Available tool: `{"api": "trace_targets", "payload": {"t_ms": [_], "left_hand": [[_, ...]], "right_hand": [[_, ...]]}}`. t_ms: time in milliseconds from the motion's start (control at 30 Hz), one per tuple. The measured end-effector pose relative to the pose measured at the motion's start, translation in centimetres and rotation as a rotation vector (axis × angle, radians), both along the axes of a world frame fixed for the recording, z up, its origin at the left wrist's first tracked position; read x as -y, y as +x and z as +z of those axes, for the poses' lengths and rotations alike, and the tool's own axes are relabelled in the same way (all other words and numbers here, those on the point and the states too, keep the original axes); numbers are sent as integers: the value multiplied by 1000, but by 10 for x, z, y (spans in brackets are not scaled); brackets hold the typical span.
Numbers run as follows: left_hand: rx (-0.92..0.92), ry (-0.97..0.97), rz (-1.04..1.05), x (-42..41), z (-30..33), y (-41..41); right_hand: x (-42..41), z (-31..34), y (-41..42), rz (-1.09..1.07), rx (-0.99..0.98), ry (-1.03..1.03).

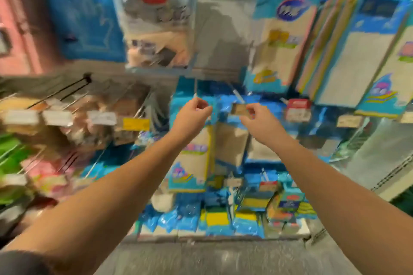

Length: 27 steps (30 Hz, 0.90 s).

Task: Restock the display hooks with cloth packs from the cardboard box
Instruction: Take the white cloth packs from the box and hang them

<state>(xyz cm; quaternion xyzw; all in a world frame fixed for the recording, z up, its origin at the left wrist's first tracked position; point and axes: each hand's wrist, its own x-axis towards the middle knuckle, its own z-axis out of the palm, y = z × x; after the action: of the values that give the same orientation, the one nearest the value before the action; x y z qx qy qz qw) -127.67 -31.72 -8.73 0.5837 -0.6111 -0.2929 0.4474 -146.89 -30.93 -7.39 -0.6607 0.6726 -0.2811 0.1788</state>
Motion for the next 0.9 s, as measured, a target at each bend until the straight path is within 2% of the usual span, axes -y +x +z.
{"api": "trace_targets", "payload": {"t_ms": [100,233,367,533,700,900], "left_hand": [[38,123,30,-85,-55,96],[135,380,150,-207,-126,225],[257,599,241,-322,-171,336],[334,800,300,-439,-203,434],[340,894,399,-509,-214,510],[313,907,517,-531,-218,613]], "right_hand": [[-60,-45,80,141,-53,152],[-144,-110,197,346,-90,308],[-223,-169,306,548,-202,439],[-300,-214,421,791,-316,498],[-337,-241,512,985,-398,560],[-343,-267,630,1108,-404,575]]}}
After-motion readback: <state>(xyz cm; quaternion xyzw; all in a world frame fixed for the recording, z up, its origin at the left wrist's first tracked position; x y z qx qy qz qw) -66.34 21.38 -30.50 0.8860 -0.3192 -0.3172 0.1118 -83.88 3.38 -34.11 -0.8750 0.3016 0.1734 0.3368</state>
